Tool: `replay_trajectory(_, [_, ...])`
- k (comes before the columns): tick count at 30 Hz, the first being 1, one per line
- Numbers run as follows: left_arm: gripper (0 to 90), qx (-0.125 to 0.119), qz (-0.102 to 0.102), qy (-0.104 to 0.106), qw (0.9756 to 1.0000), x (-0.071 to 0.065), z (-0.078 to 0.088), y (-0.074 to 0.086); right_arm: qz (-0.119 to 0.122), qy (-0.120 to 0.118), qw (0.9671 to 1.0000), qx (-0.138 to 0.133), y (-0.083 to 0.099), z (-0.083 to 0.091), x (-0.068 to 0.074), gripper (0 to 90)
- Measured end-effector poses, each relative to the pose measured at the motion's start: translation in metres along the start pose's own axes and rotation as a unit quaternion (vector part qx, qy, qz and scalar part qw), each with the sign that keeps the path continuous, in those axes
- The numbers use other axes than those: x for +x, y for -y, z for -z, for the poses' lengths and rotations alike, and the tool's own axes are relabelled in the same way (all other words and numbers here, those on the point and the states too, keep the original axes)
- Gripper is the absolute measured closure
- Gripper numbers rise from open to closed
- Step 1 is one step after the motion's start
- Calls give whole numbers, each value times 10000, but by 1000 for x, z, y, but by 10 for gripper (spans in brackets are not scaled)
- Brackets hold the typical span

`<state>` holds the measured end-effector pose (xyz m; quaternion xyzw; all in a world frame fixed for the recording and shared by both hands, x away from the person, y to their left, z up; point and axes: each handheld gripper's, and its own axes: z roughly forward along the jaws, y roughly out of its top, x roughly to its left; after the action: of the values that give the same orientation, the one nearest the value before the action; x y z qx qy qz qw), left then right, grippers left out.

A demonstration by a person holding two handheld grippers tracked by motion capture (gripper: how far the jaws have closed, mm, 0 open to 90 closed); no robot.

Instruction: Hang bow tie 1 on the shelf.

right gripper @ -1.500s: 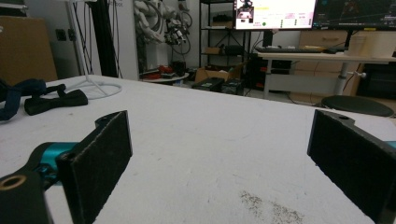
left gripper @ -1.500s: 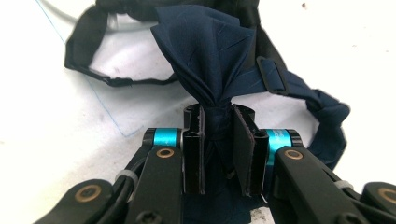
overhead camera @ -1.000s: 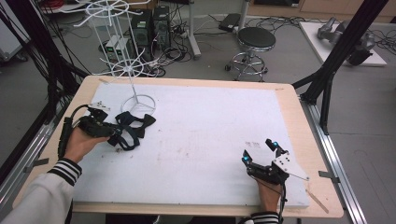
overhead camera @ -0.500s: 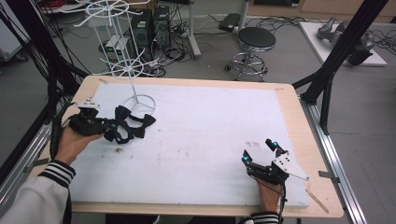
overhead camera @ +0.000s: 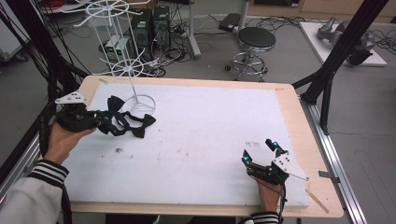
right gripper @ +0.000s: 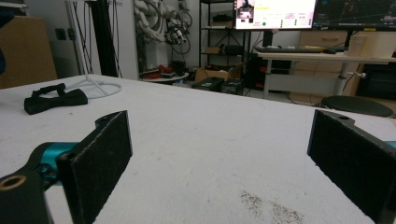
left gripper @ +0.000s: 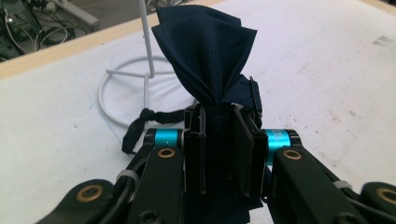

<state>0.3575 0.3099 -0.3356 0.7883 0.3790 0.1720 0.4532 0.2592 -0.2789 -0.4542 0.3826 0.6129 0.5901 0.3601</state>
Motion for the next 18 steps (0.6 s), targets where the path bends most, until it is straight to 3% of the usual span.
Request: replay_trajectory(18, [754,-496,-107,-46,9987,1,29,-16,2,1,10000,1,0,0,0,58])
